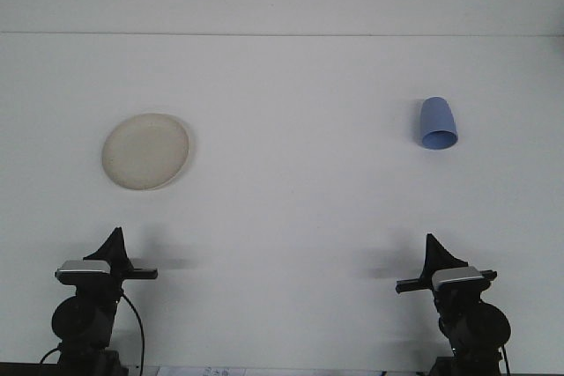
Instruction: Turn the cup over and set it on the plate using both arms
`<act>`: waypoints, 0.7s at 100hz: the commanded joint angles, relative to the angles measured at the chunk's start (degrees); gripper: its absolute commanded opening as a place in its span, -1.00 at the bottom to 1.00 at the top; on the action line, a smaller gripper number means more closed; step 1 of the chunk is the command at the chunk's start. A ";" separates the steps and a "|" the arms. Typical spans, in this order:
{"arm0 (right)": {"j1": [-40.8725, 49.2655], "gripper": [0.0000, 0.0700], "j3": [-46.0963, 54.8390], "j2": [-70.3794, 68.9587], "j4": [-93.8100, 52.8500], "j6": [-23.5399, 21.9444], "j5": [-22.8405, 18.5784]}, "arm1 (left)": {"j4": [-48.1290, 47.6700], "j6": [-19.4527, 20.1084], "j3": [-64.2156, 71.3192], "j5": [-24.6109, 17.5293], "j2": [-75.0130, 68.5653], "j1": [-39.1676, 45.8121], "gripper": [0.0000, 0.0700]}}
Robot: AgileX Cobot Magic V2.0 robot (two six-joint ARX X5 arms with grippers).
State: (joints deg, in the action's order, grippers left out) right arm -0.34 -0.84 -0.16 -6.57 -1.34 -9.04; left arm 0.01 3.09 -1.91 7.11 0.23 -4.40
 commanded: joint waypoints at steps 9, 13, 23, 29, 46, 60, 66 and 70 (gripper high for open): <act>0.00 -0.99 0.11 0.09 1.03 -6.32 0.00 | 0.72 0.33 1.11 -0.04 -0.07 -0.11 -0.96; 0.00 -0.99 0.11 0.09 0.98 -9.94 -0.04 | 0.72 0.33 1.11 -0.04 -0.07 -0.11 -0.96; 0.00 -0.99 0.11 0.09 0.98 -16.26 -0.13 | 0.72 0.33 1.11 -0.04 -0.07 -0.11 -0.96; 0.00 -0.99 0.11 0.09 1.22 -18.12 0.15 | 0.72 0.33 1.11 -0.04 -0.07 -0.11 -0.96; 0.00 -0.99 -3.52 0.04 2.69 -21.59 5.79 | 0.72 0.31 1.11 -0.04 -0.07 -0.09 -0.96; 0.00 -0.87 -12.92 -4.39 -0.02 -19.74 11.26 | 0.72 0.33 1.11 -0.04 -0.07 -0.11 -0.96; 0.00 -0.38 -17.05 -8.24 -0.26 -18.21 11.26 | 0.72 0.33 1.11 -0.04 -0.07 -0.11 -0.96; 0.00 0.00 -19.91 -11.30 -0.42 -16.98 11.19 | 0.72 0.33 1.11 -0.04 -0.07 -0.11 -0.96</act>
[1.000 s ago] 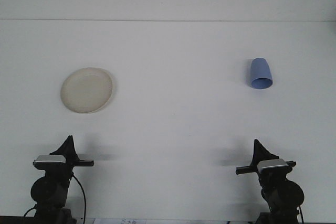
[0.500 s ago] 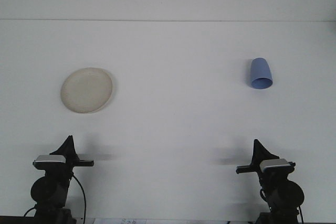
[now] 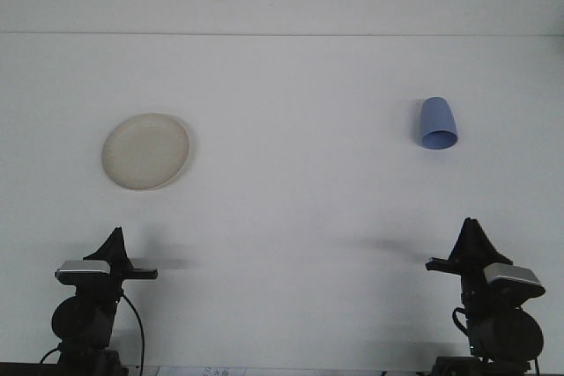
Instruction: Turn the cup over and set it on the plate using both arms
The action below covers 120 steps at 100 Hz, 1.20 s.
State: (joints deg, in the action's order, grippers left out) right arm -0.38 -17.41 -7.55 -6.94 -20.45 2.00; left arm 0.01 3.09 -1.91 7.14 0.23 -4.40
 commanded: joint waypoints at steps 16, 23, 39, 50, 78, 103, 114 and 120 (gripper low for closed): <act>0.04 0.32 -14.25 -18.03 -2.73 11.28 0.02 | 0.72 0.33 1.11 -0.07 -0.07 -0.11 -0.96; 0.02 0.32 -17.46 -24.55 -2.97 16.57 1.51 | 0.72 0.33 1.11 -0.07 -0.07 -0.09 -0.96; -0.37 0.32 -20.20 -39.19 1.66 20.72 4.31 | 0.72 0.33 1.11 -0.07 -0.07 -0.09 -0.96; -1.92 0.32 -20.20 -48.13 6.91 20.92 4.07 | 0.72 0.33 1.11 -0.07 -0.07 -0.11 -0.96; -7.21 0.32 -20.20 -65.61 22.05 23.56 -2.75 | 0.72 0.33 1.11 -0.07 -0.07 -0.11 -0.96; -12.50 0.32 -20.81 -80.56 36.44 23.47 -9.60 | 0.72 0.33 1.11 -0.07 -0.07 -0.11 -0.96; -14.05 0.32 -22.86 -86.07 38.49 23.47 -11.67 | 0.72 0.33 1.11 -0.07 -0.07 -0.11 -0.96; -14.49 0.32 -24.48 -88.46 39.01 23.47 -12.22 | 0.72 0.33 1.11 -0.07 -0.07 -0.11 -0.96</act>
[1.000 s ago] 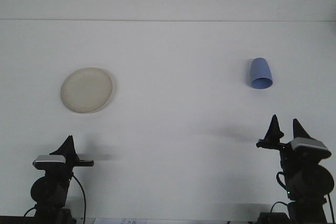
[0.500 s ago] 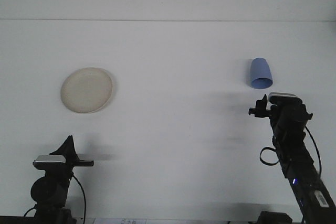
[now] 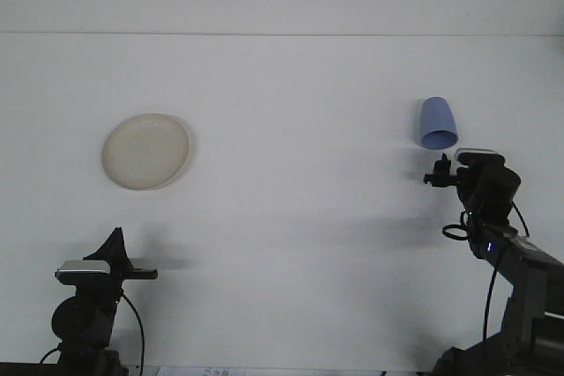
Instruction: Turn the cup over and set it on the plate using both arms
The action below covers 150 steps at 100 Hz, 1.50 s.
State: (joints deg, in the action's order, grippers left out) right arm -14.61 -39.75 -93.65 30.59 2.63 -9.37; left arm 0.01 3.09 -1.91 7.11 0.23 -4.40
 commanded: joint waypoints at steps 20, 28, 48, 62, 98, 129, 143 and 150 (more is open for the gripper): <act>-0.90 0.31 -8.57 -8.02 2.84 0.20 -4.61 | 0.72 0.33 1.11 -0.04 -0.07 -0.11 -0.96; -0.87 0.31 -11.32 -10.03 2.51 0.20 -4.83 | 0.72 0.33 1.11 -0.04 -0.07 -0.11 -0.96; -0.87 0.30 -18.36 -16.59 1.84 0.17 -6.29 | 0.72 0.33 1.11 -0.04 -0.07 -0.09 -0.96; -0.63 0.05 -22.56 -20.28 1.64 0.20 -7.32 | 0.72 0.33 1.11 -0.04 -0.07 -0.11 -0.96; 0.42 -1.00 -25.88 -18.56 -1.03 -1.66 -7.43 | 0.72 0.33 1.11 -0.04 -0.07 -0.11 -0.96; 4.87 -1.00 -26.73 1.33 -30.34 -7.21 -3.69 | 0.72 0.33 1.11 -0.04 -0.07 -0.11 -0.96; 11.52 -1.00 -30.42 11.87 -52.54 -5.55 -3.72 | 0.72 0.33 1.11 -0.04 -0.07 -0.11 -0.96; 16.24 -1.00 -33.48 15.28 -63.30 -5.35 -3.72 | 0.72 0.33 1.11 -0.04 -0.07 -0.11 -0.96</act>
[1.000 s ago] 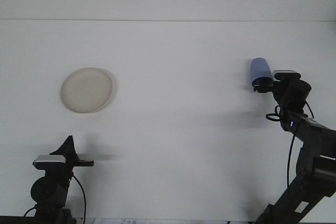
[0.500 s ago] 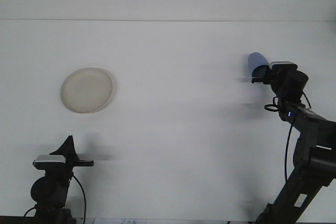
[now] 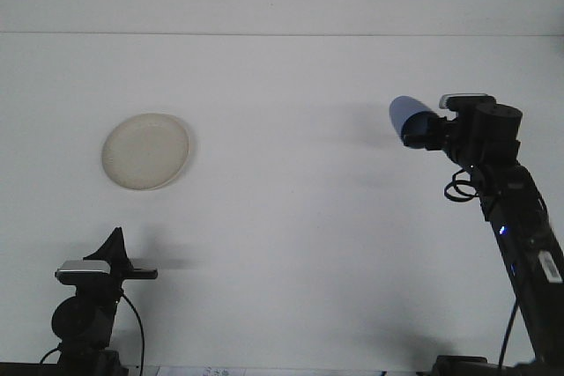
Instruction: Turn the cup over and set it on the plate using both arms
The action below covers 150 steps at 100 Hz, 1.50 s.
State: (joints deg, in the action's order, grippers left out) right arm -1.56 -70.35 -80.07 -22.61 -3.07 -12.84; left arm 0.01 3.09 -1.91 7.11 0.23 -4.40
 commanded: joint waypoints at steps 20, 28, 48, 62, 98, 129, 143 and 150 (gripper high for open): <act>18.93 -1.00 -13.77 2.19 -35.85 2.05 1.81 | 0.72 0.33 1.11 -0.04 -0.07 -0.11 -0.96; 25.53 -1.00 -16.20 0.96 -40.63 1.99 5.42 | 0.72 0.33 1.11 -0.04 -0.07 -0.09 -0.96; 39.54 -1.00 -17.25 -4.09 -46.12 1.57 7.34 | 0.72 0.33 1.11 -0.04 -0.07 -0.11 -0.96; 45.90 -1.00 -17.25 -9.35 -49.29 1.66 7.34 | 0.72 0.33 1.11 -0.04 -0.07 -0.11 -0.96; 52.78 -1.00 -17.25 -19.17 -50.49 3.43 7.32 | 0.72 0.33 1.11 -0.04 -0.07 -0.09 -0.96; 53.35 -0.82 -17.22 -21.99 -48.04 3.93 6.73 | 0.72 0.33 1.11 -0.04 -0.07 -0.11 -0.96; 53.35 -0.32 -17.22 -21.99 -47.47 3.96 6.62 | 0.72 0.33 1.11 -0.04 -0.07 -0.09 -0.96; 53.35 -0.17 -17.22 -21.99 -47.45 4.20 6.71 | 0.72 0.33 1.11 -0.04 -0.07 -0.11 -0.96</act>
State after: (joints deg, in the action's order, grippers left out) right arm 51.05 -86.35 -100.64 -70.28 0.23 -6.07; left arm 0.01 3.09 -1.91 7.11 0.23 -4.40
